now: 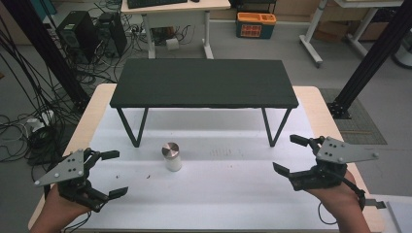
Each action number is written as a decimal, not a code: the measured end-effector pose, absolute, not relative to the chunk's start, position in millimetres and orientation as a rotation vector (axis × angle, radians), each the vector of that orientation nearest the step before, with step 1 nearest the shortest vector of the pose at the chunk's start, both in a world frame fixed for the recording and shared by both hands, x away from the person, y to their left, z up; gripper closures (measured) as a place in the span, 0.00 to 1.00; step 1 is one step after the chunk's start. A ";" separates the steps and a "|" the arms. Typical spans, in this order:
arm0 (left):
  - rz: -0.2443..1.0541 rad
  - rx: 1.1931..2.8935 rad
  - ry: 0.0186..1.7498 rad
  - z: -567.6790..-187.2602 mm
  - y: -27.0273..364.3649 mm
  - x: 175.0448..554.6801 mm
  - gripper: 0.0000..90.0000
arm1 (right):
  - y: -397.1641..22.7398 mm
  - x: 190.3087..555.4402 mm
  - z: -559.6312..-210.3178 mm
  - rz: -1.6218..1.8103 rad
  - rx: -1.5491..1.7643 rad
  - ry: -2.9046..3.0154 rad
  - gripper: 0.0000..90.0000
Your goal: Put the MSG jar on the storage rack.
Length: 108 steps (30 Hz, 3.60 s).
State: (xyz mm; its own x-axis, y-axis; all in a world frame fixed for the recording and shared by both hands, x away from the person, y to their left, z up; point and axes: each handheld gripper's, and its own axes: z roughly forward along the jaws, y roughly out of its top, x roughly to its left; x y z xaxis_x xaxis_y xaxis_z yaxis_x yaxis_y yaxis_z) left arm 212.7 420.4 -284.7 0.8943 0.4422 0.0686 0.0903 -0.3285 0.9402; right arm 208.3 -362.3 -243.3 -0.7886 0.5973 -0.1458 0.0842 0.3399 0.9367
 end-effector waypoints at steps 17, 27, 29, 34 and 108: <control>0.371 1.893 0.393 -286.1 415.7 215.0 0.00 | -366.7 205.0 -247.6 1.467 0.607 2.126 0.10; 0.363 1.877 0.405 -293.6 408.8 219.0 0.00 | -368.7 203.6 -250.2 1.478 0.607 2.117 0.10; 0.356 1.866 0.408 -297.5 406.2 221.5 0.00 | -369.0 203.2 -251.0 1.479 0.607 2.117 0.10; 0.346 1.859 0.421 -307.5 396.5 228.9 0.00 | -370.4 202.5 -252.4 1.482 0.606 2.118 0.10; 0.403 1.938 0.413 -319.8 310.6 281.2 0.48 | -390.5 175.4 -278.4 1.542 0.650 2.039 0.11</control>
